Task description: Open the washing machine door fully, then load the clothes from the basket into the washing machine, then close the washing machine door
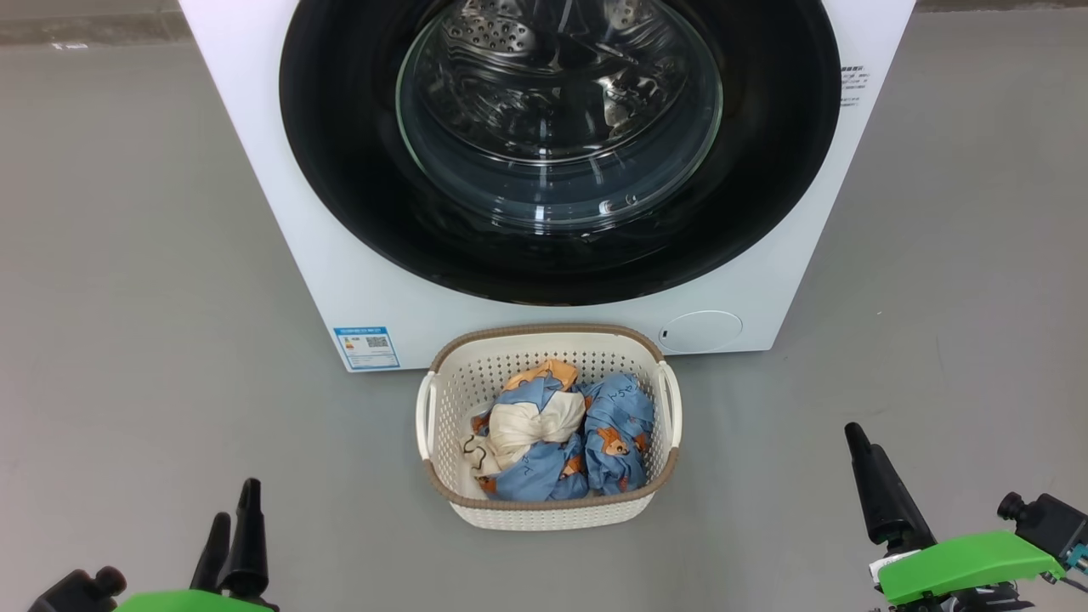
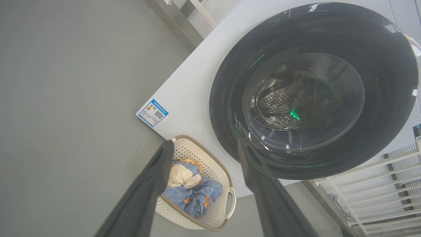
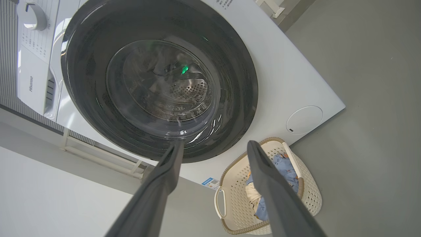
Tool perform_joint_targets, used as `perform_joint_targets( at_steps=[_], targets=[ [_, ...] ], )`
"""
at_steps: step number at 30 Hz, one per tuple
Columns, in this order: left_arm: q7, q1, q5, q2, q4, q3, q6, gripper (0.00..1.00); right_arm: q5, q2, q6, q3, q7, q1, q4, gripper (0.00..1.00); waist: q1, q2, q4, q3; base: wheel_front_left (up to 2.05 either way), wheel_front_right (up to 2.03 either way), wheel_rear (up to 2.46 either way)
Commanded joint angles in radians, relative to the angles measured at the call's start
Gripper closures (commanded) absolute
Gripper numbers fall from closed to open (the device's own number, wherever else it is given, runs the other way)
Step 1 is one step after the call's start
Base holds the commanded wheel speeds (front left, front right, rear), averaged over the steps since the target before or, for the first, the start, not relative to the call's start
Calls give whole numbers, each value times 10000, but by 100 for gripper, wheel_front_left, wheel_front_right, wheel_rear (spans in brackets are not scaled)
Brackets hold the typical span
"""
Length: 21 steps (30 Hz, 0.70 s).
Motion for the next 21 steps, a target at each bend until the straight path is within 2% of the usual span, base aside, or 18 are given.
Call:
perform_joint_targets(
  at_steps=[1, 21],
  targets=[
    [-128, -237, 440, 109, -313, 199, -98, 0, -535, -57, 7, -63, -21, -414, -158, 0, 0, 0, 3, 8, 0, 0, 0],
    [-574, -228, 2885, 69, -329, 318, -270, 0, -3304, 239, 9, -700, -29, -369, 98, 0, 0, 0, 7, 68, 0, 0, 0]
  ],
)
